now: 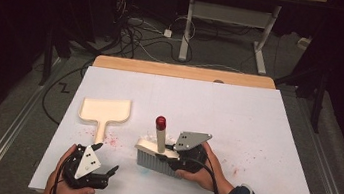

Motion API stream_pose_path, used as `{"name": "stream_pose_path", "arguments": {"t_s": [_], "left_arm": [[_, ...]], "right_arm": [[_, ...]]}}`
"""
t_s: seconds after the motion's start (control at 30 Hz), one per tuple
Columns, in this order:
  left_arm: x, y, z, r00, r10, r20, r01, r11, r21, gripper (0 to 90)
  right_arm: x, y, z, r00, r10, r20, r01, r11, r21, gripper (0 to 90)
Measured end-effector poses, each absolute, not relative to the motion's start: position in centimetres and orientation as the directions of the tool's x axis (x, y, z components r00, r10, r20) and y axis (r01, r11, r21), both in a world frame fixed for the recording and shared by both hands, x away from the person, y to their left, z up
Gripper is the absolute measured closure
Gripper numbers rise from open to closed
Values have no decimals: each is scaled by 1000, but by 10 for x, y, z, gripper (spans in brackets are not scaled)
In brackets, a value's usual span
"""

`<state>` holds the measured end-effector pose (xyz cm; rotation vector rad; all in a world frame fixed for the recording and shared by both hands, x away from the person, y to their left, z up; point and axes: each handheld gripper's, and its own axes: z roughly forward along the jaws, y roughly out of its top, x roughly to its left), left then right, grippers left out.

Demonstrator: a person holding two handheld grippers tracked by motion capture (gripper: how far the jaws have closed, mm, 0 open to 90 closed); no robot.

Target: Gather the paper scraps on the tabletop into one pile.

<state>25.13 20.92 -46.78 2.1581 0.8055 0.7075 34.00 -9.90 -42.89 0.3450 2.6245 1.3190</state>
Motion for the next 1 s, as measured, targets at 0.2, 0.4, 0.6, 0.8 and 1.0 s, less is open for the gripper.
{"name": "stream_pose_path", "arguments": {"t_s": [0.2, 0.4, 0.6, 0.8, 1.0], "left_arm": [[251, 208, -468, 659, 714, 237, 324, -553, 767, 153], [251, 207, -468, 663, 709, 240, 320, -559, 765, 153], [252, 207, -468, 663, 709, 241, 322, -560, 763, 153], [252, 206, -469, 663, 709, 241, 325, -562, 760, 152], [252, 206, -470, 665, 706, 243, 326, -567, 756, 153]], "right_arm": [[338, -102, -421, -943, 320, -89, 118, 572, 812, 686], [332, -105, -413, -942, 325, -87, 111, 545, 831, 686], [325, -116, -388, -930, 359, -80, 105, 469, 877, 686], [326, -117, -381, -921, 377, -100, 95, 464, 881, 685], [324, -117, -386, -881, 393, -265, 14, 581, 814, 686]]}}
